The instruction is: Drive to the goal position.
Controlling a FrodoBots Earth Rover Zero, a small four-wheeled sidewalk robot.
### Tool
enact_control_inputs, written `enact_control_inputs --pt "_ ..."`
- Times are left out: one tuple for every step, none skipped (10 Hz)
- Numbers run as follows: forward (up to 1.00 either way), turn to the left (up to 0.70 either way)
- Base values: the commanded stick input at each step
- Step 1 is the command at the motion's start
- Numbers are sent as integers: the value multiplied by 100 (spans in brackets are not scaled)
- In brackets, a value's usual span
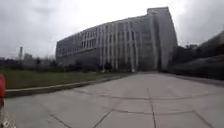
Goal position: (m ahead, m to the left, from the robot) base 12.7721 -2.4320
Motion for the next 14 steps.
enact_control_inputs --pt "70 -18" --pt "70 -26" --pt "70 -34" --pt "70 -35" --pt "70 -35" --pt "70 -35" --pt "70 -35" --pt "70 -35" --pt "70 -35" --pt "70 -35" --pt "70 -35" --pt "70 -35" --pt "70 -35" --pt "70 -35"
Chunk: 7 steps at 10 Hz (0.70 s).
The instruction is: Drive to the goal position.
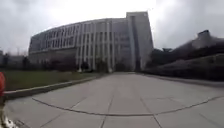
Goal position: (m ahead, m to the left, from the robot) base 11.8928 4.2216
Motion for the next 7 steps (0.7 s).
enact_control_inputs --pt "70 -35" --pt "70 -35" --pt "70 -32" --pt "70 -25" --pt "70 -18" --pt "70 -12" --pt "70 -5"
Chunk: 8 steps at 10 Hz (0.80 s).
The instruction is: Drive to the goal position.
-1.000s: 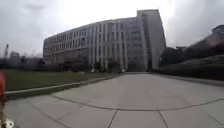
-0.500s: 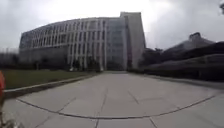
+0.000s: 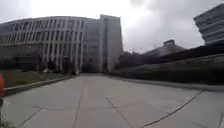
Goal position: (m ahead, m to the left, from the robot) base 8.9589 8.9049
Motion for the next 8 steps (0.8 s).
enact_control_inputs --pt "70 2" --pt "70 7" --pt "70 13" --pt "70 18" --pt "70 24" --pt "70 29" --pt "70 35" --pt "70 35"
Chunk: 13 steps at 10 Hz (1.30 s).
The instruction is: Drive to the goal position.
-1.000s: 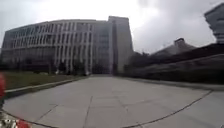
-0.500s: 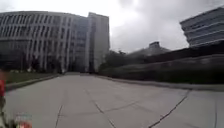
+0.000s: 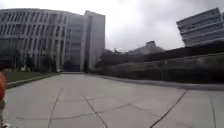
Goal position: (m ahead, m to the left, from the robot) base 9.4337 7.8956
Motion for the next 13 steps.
enact_control_inputs --pt "70 35" --pt "70 35" --pt "70 35" --pt "70 35" --pt "70 35" --pt "70 35" --pt "70 35" --pt "70 35" --pt "70 35" --pt "70 35" --pt "70 35" --pt "70 35" --pt "70 34"
